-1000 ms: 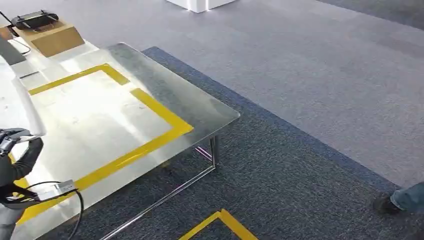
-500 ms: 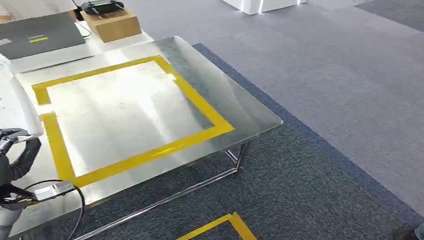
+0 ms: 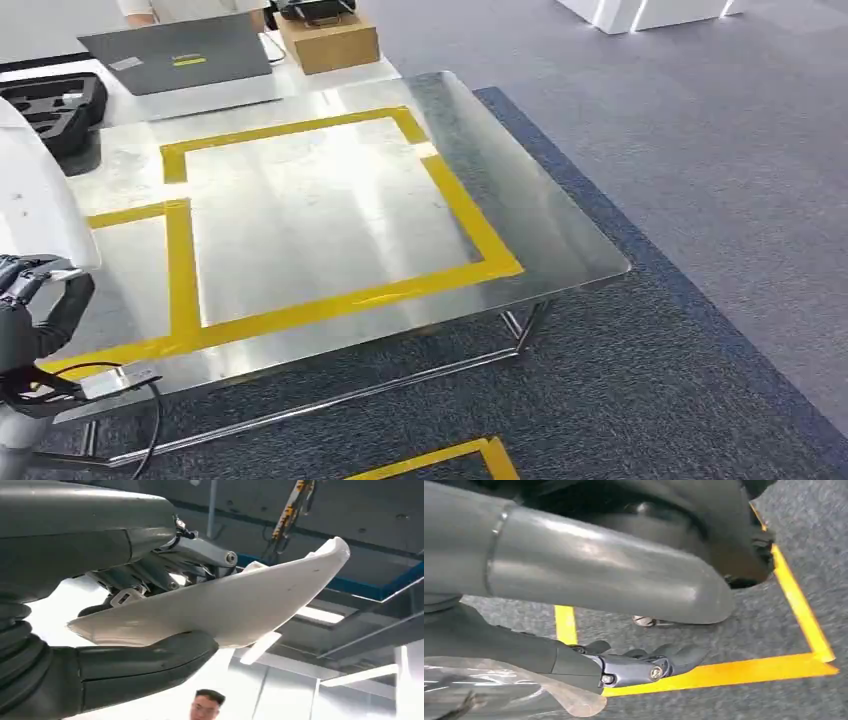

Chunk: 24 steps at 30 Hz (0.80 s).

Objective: Take the parts from the cabinet and place them on the table.

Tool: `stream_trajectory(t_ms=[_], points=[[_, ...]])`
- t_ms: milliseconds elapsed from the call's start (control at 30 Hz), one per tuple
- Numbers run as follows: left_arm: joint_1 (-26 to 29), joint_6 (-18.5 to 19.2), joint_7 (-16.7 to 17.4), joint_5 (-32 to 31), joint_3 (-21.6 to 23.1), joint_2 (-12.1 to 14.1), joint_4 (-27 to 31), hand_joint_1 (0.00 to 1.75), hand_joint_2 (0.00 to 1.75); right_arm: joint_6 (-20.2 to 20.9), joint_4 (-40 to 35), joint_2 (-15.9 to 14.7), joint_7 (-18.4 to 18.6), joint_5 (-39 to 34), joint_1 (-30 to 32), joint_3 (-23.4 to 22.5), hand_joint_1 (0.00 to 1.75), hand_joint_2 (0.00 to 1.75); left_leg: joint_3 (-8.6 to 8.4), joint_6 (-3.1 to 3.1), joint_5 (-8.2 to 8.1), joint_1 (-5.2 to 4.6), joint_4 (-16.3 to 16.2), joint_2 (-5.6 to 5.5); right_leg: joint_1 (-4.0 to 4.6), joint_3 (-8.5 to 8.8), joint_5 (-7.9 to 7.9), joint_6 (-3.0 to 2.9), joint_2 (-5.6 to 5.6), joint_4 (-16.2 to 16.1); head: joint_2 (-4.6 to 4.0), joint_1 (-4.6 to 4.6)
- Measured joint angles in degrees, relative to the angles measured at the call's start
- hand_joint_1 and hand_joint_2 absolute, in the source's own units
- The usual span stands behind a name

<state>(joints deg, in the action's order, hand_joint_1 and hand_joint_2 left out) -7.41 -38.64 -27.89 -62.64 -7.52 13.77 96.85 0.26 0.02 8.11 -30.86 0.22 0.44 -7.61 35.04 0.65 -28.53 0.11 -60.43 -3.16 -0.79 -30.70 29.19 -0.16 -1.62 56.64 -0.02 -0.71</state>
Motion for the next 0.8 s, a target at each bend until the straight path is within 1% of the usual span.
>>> stream_trajectory(t_ms=[33,67,100,133,167,200,233,267,300,333,367,400,433,467,500,533,567,600,633,667,700,733,767,800], points=[[-0.21,0.00,0.15,0.02,0.04,-0.02,0.00,1.75,1.75,0.13,0.00,0.02,0.02,0.02,0.04,-0.04,0.00,0.00,2.02,0.35,-2.39,0.08,-4.41,1.72,0.12,0.01,0.06,-0.20,0.93,0.01,0.00,0.23],[-0.14,0.00,0.20,0.02,0.13,-0.07,0.00,1.75,1.75,0.15,0.00,0.00,0.02,0.07,0.17,-0.07,0.00,0.00,4.35,0.55,-4.67,0.25,-9.51,2.37,0.22,0.03,0.16,-0.36,1.84,0.02,0.00,0.18],[0.00,0.00,0.22,0.02,0.22,-0.07,-0.02,1.75,1.75,0.13,0.00,0.00,0.04,0.09,0.27,-0.11,0.00,0.00,6.42,0.70,-6.20,0.39,-13.91,2.52,0.27,-0.01,0.25,-0.47,2.77,0.05,0.00,0.20],[0.12,0.00,0.26,0.02,0.24,-0.07,-0.07,1.75,1.75,0.13,0.00,-0.02,0.06,0.11,0.32,-0.13,0.00,0.00,7.23,0.80,-6.30,0.47,-15.78,2.55,0.31,0.02,0.31,-0.52,3.61,0.07,0.00,0.20],[0.16,0.00,0.31,0.02,0.26,-0.07,-0.13,1.75,1.75,0.15,0.00,-0.02,0.09,0.13,0.31,-0.15,0.00,0.00,6.73,0.82,-5.17,0.49,-14.89,2.61,0.33,0.11,0.42,-0.50,4.35,0.07,0.00,0.20],[0.15,0.00,0.31,0.02,0.26,-0.02,-0.13,1.75,1.75,0.17,0.00,-0.02,0.09,0.15,0.25,-0.17,0.00,0.00,4.89,0.72,-2.79,0.47,-11.27,2.81,0.37,0.27,0.56,-0.44,5.18,0.08,0.00,0.22],[0.15,0.00,0.31,0.02,0.26,0.00,-0.13,1.75,1.75,0.18,0.00,-0.02,0.11,0.15,0.18,-0.20,0.00,0.00,2.26,0.50,-0.23,0.41,-6.27,3.47,0.39,0.56,0.75,-0.29,5.84,0.08,0.00,0.20],[0.13,0.00,0.31,0.02,0.26,0.02,-0.13,1.75,1.75,0.18,0.00,-0.02,0.09,0.17,0.14,-0.26,0.00,0.00,-0.54,0.16,1.99,0.28,-1.00,5.22,0.48,0.91,0.97,-0.18,6.44,0.08,0.00,0.22],[0.06,0.00,0.42,0.02,0.26,0.02,-0.13,1.75,1.75,0.20,0.00,-0.02,0.11,0.20,0.13,-0.39,0.00,0.00,-2.09,-0.15,1.31,-0.50,1.67,8.95,0.84,1.08,1.22,0.14,7.04,0.10,0.00,0.18],[-0.08,0.00,0.53,0.02,0.35,0.02,-0.13,1.75,1.75,0.20,0.00,-0.02,0.11,0.20,0.12,-0.48,0.00,0.00,-2.03,-0.58,1.29,-0.71,2.57,8.62,1.17,0.93,1.42,0.45,7.59,0.37,0.00,0.38],[0.09,0.00,0.68,0.00,0.35,0.04,-0.13,1.75,1.75,0.20,0.00,-0.02,0.17,0.24,0.16,-0.52,0.00,0.00,-1.69,-0.71,1.32,-0.72,2.39,8.04,1.25,0.99,1.47,0.61,8.44,0.30,0.00,0.07],[0.28,0.00,0.83,-0.04,0.35,0.11,-0.13,1.75,1.75,0.20,0.00,-0.02,0.20,0.35,0.21,-0.55,0.00,0.00,-1.50,-0.89,1.26,-0.80,2.25,7.24,1.21,1.13,1.56,0.82,9.21,0.20,0.00,0.07],[0.39,0.00,0.99,-0.04,0.35,0.22,-0.13,1.75,1.75,0.20,0.00,-0.02,0.20,0.42,0.15,-0.55,0.00,0.00,-1.43,-1.28,1.43,-0.72,2.47,6.40,1.24,1.39,1.70,1.11,10.05,0.14,0.02,0.12],[0.48,-0.02,1.07,-0.09,0.35,0.35,-0.13,1.75,1.75,0.18,-0.02,-0.02,0.20,0.50,0.03,-0.57,0.00,0.00,-1.75,-1.76,1.78,-0.13,2.95,5.77,0.98,0.80,2.48,1.70,8.80,0.50,0.02,0.09],[0.33,-0.02,1.09,-0.09,0.35,0.44,-0.07,1.75,1.75,0.15,-0.02,-0.02,0.17,0.55,0.06,-0.57,0.00,0.00,-1.71,-1.98,1.85,-0.04,2.98,5.28,0.89,0.43,3.64,1.90,5.46,2.06,0.00,-0.13],[0.26,-0.02,1.25,-0.13,0.35,0.44,-0.07,1.75,1.75,0.13,-0.02,-0.02,0.15,0.55,-0.01,-0.59,0.00,0.00,-1.61,-2.24,1.95,0.00,2.98,4.56,0.73,-1.49,5.85,2.01,3.11,6.25,0.00,-0.35],[0.31,0.00,1.33,-0.15,0.37,0.37,-0.07,1.75,1.75,0.13,-0.02,-0.02,0.20,0.57,0.06,-0.59,0.00,0.00,-1.53,-2.36,1.97,0.01,2.98,4.03,0.64,-3.42,7.60,2.09,2.28,10.19,0.00,-0.56],[0.39,0.00,1.47,-0.15,0.39,0.37,-0.07,1.75,1.75,0.11,-0.02,-0.04,0.20,0.61,0.25,-0.63,0.00,0.00,-1.42,-2.45,2.00,0.00,2.96,3.20,0.64,-6.41,9.74,2.17,1.79,15.93,0.00,-0.58],[0.45,0.00,1.58,-0.15,0.39,0.37,-0.07,1.75,1.75,0.07,0.00,-0.04,0.20,0.70,0.41,-0.68,0.00,0.00,-1.42,-2.48,2.00,-0.01,2.95,2.83,0.64,-8.08,10.18,2.20,1.73,18.70,0.00,-0.58],[0.50,0.00,1.68,-0.15,0.39,0.37,-0.07,1.75,1.75,0.07,-0.02,-0.04,0.20,0.72,0.48,-0.76,0.00,0.00,-1.48,-2.50,1.99,0.00,2.94,2.28,0.64,-8.45,9.07,2.20,1.73,18.61,0.00,-0.58],[0.50,0.00,1.73,-0.22,0.39,0.39,-0.07,1.75,1.75,0.00,-0.02,-0.04,0.17,0.77,0.45,-0.85,0.00,0.00,-1.54,-2.49,1.98,0.03,2.90,1.79,0.62,-7.54,6.62,2.14,1.73,15.79,0.00,-0.67],[0.51,0.00,1.86,-0.46,0.42,0.41,-0.07,1.75,1.75,-0.09,-0.02,-0.04,0.15,0.76,0.35,-0.96,0.00,0.00,-1.65,-2.40,1.93,0.07,2.84,1.39,0.57,-5.53,3.57,2.09,1.72,10.88,0.00,-0.69],[0.51,0.00,1.92,-0.50,0.44,0.46,-0.07,1.75,1.75,-0.09,-0.02,-0.04,0.15,0.76,0.32,-1.01,0.00,0.00,-1.77,-2.25,1.83,0.12,2.78,1.18,0.52,-3.60,1.33,1.99,1.65,6.53,0.00,-0.67],[0.50,0.00,2.03,-0.50,0.46,0.52,-0.07,1.75,1.75,-0.06,-0.02,-0.04,0.13,0.77,0.28,-1.05,0.00,0.00,-1.72,-1.91,1.62,0.06,2.58,1.00,0.40,-1.76,0.32,1.89,1.01,2.04,0.00,-0.76]])
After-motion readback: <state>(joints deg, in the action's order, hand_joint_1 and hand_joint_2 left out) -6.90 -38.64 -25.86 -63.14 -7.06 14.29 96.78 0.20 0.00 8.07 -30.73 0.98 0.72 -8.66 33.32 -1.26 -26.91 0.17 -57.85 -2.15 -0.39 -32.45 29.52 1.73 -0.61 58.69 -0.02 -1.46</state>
